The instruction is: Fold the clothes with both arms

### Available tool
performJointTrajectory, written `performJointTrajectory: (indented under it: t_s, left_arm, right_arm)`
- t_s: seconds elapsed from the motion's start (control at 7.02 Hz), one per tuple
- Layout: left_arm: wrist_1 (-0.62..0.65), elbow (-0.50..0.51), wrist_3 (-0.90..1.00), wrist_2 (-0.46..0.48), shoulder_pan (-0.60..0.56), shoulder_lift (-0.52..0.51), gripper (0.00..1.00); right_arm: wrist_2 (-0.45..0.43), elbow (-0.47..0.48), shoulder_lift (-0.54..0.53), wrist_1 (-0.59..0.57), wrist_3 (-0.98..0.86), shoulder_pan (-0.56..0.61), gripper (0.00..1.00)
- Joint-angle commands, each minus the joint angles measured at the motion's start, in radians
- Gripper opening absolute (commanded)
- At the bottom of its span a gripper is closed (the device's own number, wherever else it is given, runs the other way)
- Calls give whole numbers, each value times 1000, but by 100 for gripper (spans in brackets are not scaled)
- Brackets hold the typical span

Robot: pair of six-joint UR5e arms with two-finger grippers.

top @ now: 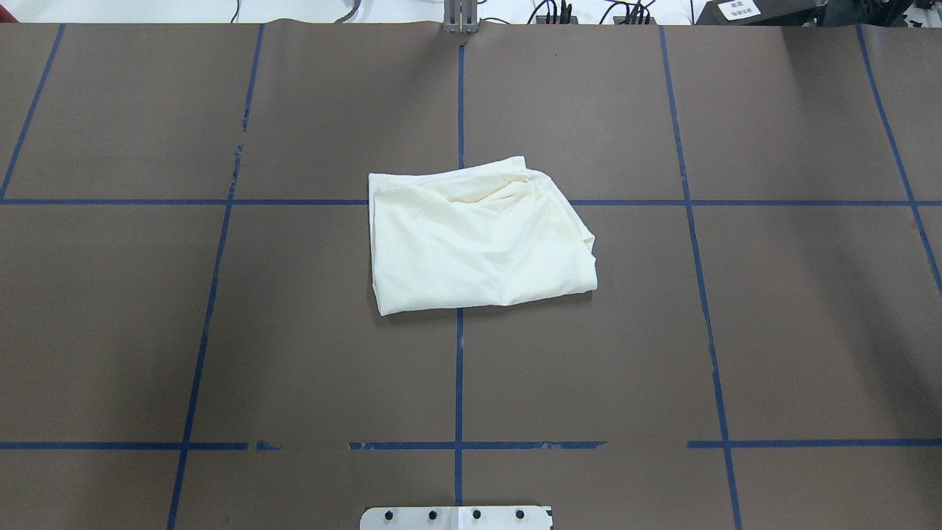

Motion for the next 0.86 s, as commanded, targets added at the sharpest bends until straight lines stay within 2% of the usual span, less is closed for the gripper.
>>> performJointTrajectory:
  t_s: [0.0,0.29,0.43,0.71]
  left_arm:
    - [14,-26,-3,-101,-3,105,100]
    - [3,-12,0,-112,3,112,100]
    - [-27,-14,0,-112,3,113,100]
    - [-30,-12,3,-112,3,115,100]
  right_arm:
    - [-6,-2,-70,48,-7,-70,100]
    - [9,4,-102,77,-7,-102,100]
    - [46,2,-125,180,-5,-103,100]
    - [54,-24,-130,206,7,-103,100]
